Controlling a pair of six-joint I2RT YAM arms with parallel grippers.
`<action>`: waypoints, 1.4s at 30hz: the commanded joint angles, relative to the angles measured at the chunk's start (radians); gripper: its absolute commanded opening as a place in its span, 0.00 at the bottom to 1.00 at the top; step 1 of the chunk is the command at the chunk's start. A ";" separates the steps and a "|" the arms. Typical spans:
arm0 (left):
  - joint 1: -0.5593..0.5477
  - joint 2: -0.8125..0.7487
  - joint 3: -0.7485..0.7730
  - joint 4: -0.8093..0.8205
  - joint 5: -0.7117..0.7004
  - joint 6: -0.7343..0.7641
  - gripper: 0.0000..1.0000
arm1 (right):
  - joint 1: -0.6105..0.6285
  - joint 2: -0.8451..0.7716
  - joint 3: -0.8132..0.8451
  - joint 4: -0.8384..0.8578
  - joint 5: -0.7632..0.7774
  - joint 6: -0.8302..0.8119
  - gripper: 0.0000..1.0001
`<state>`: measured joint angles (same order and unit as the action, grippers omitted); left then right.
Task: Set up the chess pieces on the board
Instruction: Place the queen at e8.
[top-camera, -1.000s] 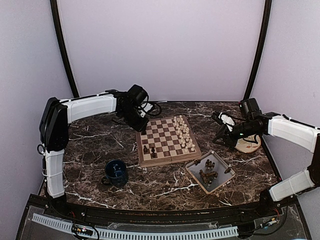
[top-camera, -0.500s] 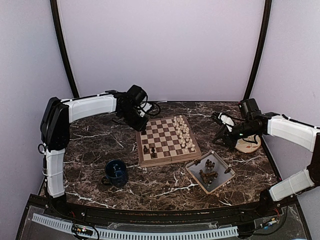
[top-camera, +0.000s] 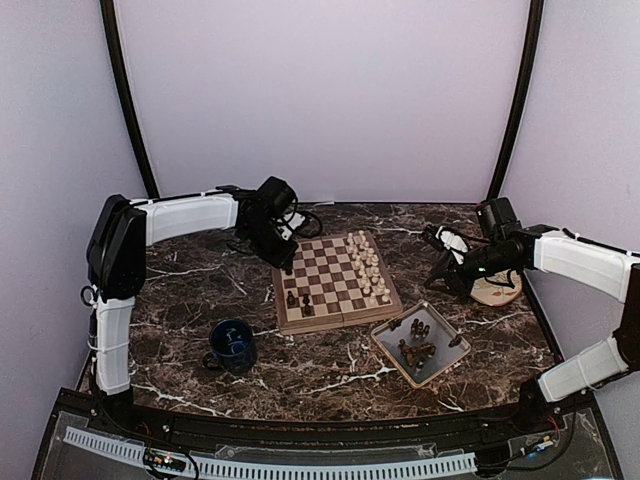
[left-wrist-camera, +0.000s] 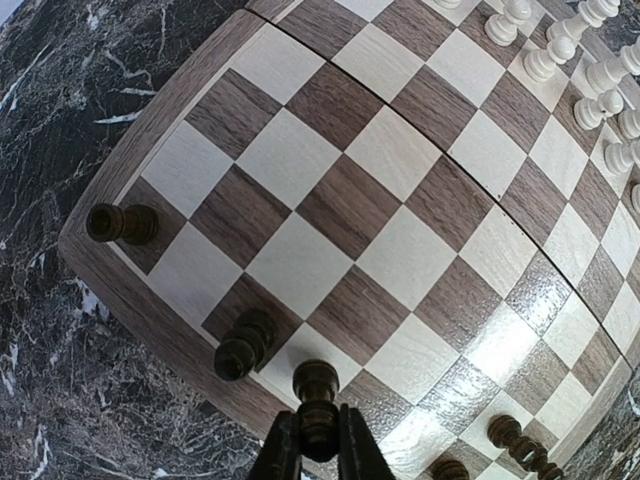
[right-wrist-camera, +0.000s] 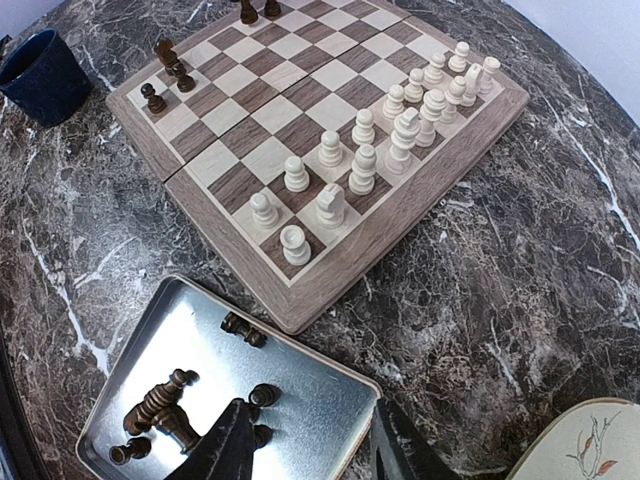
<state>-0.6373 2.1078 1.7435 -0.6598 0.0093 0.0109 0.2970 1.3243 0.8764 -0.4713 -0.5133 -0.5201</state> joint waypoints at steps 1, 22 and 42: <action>0.002 0.007 -0.004 -0.010 0.008 -0.003 0.08 | -0.001 0.008 -0.002 0.008 -0.017 -0.010 0.41; 0.002 0.023 0.036 -0.053 -0.007 -0.011 0.29 | -0.002 0.010 0.000 0.006 -0.015 -0.011 0.41; -0.055 -0.263 -0.003 0.047 0.203 0.086 0.33 | 0.004 0.002 0.102 -0.154 0.090 -0.078 0.41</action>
<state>-0.6724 1.9724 1.8420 -0.7410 0.0906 0.0330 0.2970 1.3315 0.9203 -0.5388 -0.4656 -0.5499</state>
